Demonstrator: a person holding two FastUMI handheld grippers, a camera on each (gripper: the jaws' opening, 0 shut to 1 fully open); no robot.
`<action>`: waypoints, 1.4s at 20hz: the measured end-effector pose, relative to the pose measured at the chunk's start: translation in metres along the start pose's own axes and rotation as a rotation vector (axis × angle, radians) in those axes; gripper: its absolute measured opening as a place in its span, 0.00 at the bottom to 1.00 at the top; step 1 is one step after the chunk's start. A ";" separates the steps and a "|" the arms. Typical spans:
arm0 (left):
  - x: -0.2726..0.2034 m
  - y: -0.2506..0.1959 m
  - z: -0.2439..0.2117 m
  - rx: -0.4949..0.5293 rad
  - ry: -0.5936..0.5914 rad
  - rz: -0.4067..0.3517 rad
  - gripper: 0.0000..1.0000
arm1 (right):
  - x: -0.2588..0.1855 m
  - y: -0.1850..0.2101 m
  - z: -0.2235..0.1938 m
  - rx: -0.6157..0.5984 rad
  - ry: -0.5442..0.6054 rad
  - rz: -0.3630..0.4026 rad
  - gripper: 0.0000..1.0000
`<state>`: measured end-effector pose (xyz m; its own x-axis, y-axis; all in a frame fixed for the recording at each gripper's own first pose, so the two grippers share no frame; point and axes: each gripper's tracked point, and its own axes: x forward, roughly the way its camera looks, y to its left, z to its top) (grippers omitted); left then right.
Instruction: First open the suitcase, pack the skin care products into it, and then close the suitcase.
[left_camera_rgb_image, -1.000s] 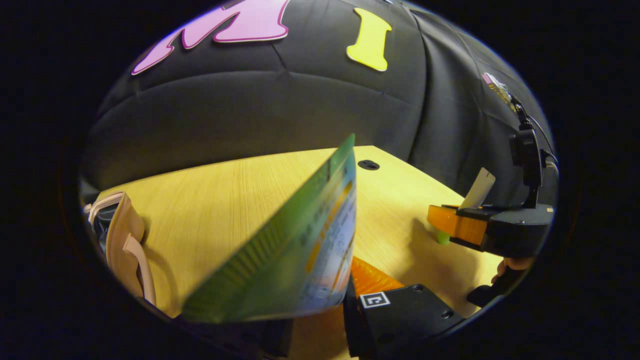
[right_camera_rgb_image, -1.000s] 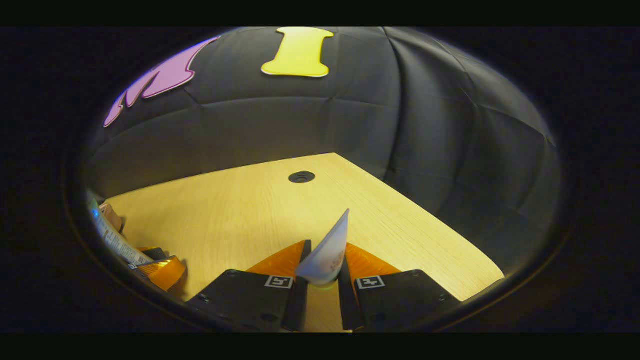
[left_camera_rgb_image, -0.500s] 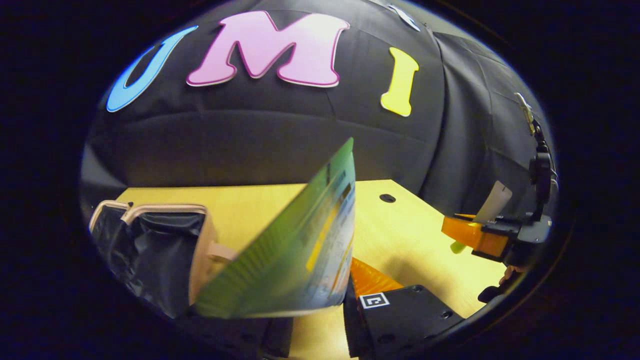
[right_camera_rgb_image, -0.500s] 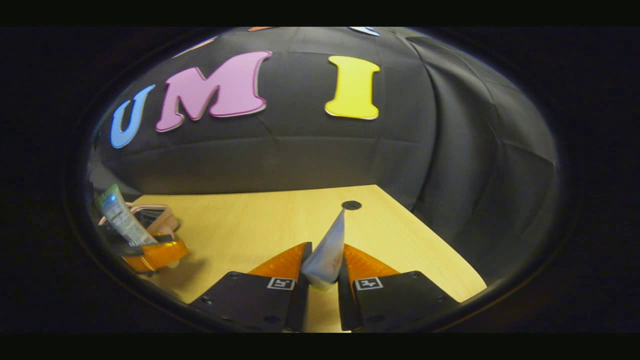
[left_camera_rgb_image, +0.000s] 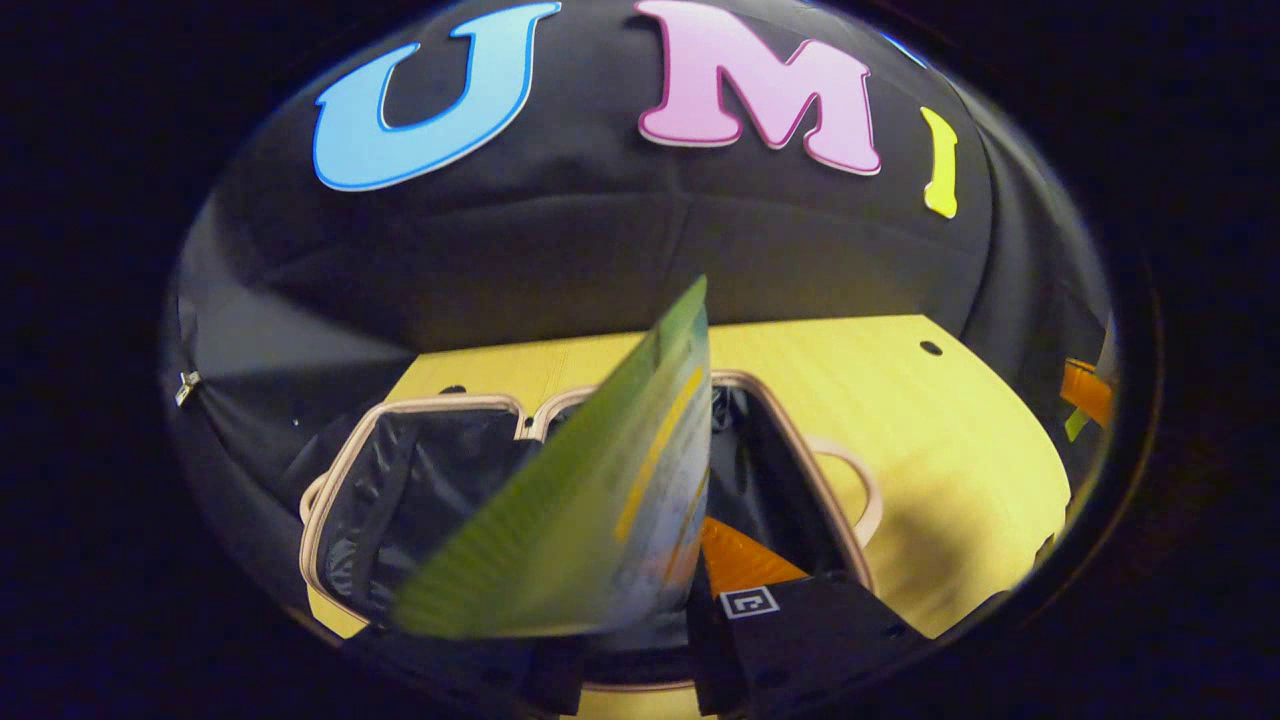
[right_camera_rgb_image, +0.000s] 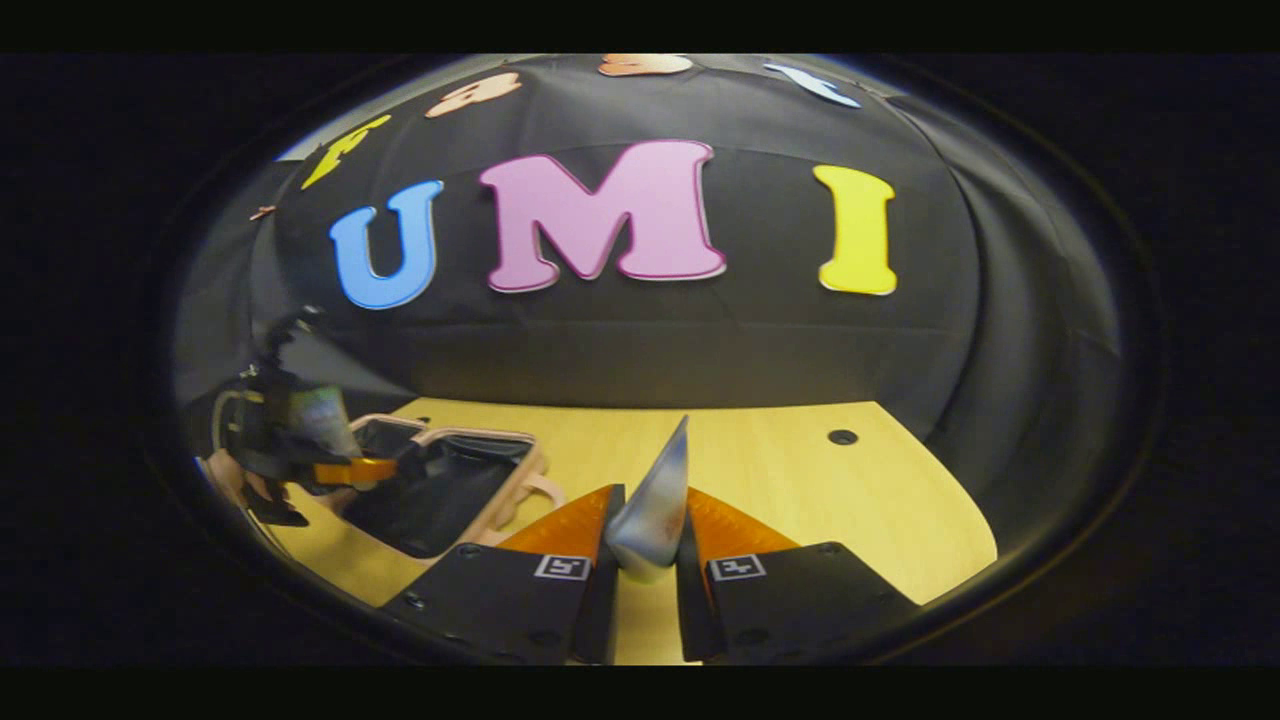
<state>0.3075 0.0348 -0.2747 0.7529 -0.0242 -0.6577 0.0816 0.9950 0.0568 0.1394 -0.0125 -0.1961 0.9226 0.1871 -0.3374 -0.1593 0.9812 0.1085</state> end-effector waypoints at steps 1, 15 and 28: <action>0.008 0.009 -0.013 -0.006 0.070 -0.016 0.43 | -0.002 0.013 0.004 0.000 -0.006 0.023 0.28; 0.061 0.019 -0.056 -0.024 0.458 0.000 0.52 | 0.000 0.048 0.006 0.047 0.048 0.140 0.28; -0.187 0.110 0.009 -0.196 -0.284 0.218 0.98 | 0.097 0.183 -0.073 -0.127 0.307 0.195 0.28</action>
<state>0.1810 0.1476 -0.1389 0.8916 0.1911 -0.4106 -0.2051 0.9787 0.0101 0.1743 0.1889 -0.2775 0.7256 0.3576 -0.5879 -0.3816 0.9201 0.0886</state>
